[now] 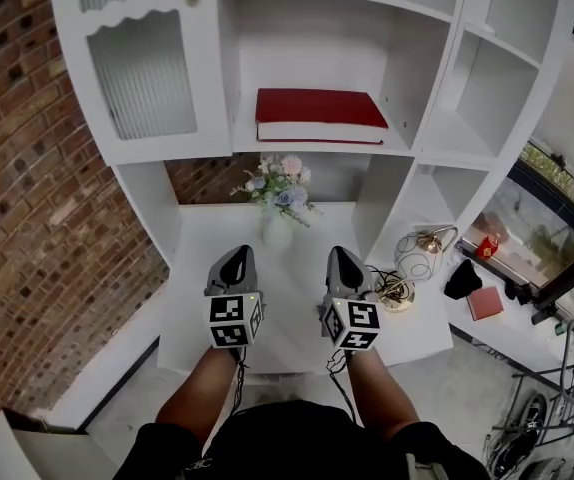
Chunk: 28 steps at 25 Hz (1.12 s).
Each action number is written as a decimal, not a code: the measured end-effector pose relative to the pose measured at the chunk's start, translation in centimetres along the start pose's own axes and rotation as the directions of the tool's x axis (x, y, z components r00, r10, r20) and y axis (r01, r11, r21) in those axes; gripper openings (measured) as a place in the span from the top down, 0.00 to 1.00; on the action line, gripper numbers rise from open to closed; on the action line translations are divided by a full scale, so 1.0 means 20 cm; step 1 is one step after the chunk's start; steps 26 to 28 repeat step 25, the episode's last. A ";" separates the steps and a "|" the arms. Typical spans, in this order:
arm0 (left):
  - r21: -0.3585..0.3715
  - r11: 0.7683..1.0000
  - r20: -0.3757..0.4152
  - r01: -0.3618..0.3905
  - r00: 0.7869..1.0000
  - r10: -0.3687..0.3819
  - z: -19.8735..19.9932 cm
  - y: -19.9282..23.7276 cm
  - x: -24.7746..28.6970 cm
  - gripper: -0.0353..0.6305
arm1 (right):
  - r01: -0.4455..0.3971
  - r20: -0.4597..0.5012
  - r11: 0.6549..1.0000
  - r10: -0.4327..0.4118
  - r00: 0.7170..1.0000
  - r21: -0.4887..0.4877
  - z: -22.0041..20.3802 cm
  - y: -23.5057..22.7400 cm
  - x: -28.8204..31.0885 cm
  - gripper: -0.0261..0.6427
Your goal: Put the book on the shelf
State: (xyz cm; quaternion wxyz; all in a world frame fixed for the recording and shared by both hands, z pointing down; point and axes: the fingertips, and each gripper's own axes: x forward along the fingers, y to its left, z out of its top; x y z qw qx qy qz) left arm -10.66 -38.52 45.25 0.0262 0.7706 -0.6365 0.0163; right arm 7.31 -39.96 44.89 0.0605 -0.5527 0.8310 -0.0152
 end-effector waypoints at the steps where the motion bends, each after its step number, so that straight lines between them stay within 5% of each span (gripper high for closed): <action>1: 0.000 1.000 -0.002 0.001 1.000 -0.001 -0.01 0.00 0.00 0.95 | -0.002 -0.002 1.000 0.002 1.000 0.001 -0.01 0.00 0.00 0.94; 28: -0.003 1.000 -0.041 -0.010 0.999 0.010 -0.11 -0.03 -0.03 0.95 | -0.063 -0.039 0.998 0.064 0.997 0.024 -0.12 0.05 -0.03 0.94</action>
